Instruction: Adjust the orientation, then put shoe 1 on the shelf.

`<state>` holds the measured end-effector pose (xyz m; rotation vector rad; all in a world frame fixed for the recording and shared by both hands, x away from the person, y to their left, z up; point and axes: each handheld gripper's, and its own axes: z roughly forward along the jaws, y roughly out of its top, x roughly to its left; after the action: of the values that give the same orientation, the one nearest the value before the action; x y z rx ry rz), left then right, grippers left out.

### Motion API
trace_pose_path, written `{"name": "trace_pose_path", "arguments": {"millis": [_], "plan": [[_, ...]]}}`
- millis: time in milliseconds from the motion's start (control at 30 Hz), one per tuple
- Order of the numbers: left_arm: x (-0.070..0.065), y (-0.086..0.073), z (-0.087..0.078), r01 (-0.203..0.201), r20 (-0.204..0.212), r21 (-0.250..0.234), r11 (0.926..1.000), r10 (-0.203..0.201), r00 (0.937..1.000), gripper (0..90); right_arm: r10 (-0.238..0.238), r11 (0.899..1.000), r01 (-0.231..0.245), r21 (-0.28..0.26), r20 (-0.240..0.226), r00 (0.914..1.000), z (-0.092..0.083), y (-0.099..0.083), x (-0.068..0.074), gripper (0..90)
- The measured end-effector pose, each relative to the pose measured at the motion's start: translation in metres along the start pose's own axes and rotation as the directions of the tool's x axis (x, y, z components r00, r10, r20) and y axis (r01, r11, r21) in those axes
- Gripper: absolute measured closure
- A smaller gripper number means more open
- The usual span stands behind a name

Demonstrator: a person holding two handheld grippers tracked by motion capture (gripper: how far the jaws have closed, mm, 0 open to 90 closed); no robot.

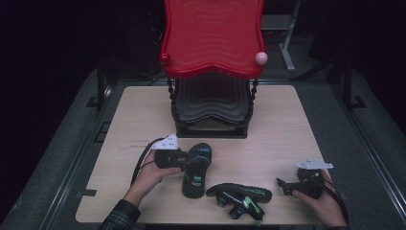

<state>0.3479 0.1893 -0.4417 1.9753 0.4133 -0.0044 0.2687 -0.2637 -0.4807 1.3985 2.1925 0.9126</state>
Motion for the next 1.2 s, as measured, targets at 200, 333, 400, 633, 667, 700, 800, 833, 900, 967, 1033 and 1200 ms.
{"name": "trace_pose_path", "arguments": {"millis": [200,333,400,633,667,700,800,833,900,967,1033,1200], "plan": [[-0.007,0.008,-0.005,-0.005,-0.004,-0.035,0.9994,0.005,1.0000,68.3,-0.001,1.000,0.001,0.001,-0.002,1.0000,0.000,0.000,0.000,1.3],[-0.009,0.012,-0.009,-0.001,-0.007,-0.053,0.9986,0.000,1.0000,68.4,-0.001,1.000,0.001,0.002,-0.002,1.0000,0.000,0.000,0.000,1.3],[-0.011,0.013,-0.010,-0.006,-0.009,-0.051,0.9987,0.006,0.9999,68.4,-0.001,1.000,0.001,0.002,-0.002,1.0000,0.000,0.000,0.000,1.3],[-0.012,0.020,-0.014,-0.005,-0.015,-0.060,0.9982,0.004,0.9999,68.5,-0.001,1.000,0.001,0.001,-0.002,1.0000,-0.001,0.000,0.000,1.3],[-0.012,0.023,-0.016,-0.005,-0.015,-0.059,0.9982,0.004,0.9999,68.5,-0.001,1.000,0.001,0.002,-0.002,1.0000,-0.001,0.000,0.000,1.3],[-0.013,0.024,-0.017,0.003,-0.015,-0.059,0.9983,-0.004,0.9999,68.5,-0.001,1.000,0.001,0.001,-0.002,1.0000,-0.001,0.000,0.000,1.3],[-0.015,0.031,-0.021,0.007,-0.014,-0.069,0.9976,-0.008,0.9999,68.5,-0.001,1.000,0.001,0.001,-0.002,1.0000,-0.001,0.000,0.000,1.3],[-0.015,0.032,-0.021,0.011,-0.012,-0.070,0.9975,-0.012,0.9999,68.5,-0.001,1.000,0.001,0.001,-0.002,1.0000,-0.001,0.000,0.001,1.3],[-0.017,0.036,-0.022,0.015,-0.009,-0.073,0.9972,-0.015,0.9998,68.6,-0.002,1.000,0.002,0.000,-0.003,1.0000,-0.001,-0.001,0.001,1.3],[-0.018,0.041,-0.024,0.014,-0.003,-0.076,0.9970,-0.014,0.9999,68.6,-0.003,1.000,0.003,0.000,-0.004,1.0000,-0.001,-0.001,0.001,1.3],[-0.020,0.047,-0.025,0.010,-0.003,-0.076,0.9970,-0.010,0.9999,68.6,-0.005,1.000,0.005,0.000,-0.005,1.0000,-0.001,-0.001,0.001,1.3],[-0.023,0.065,-0.029,-0.009,-0.003,-0.079,0.9968,0.009,1.0000,68.6,-0.006,1.000,0.006,0.000,-0.006,1.0000,-0.001,-0.001,0.001,1.3]]}}
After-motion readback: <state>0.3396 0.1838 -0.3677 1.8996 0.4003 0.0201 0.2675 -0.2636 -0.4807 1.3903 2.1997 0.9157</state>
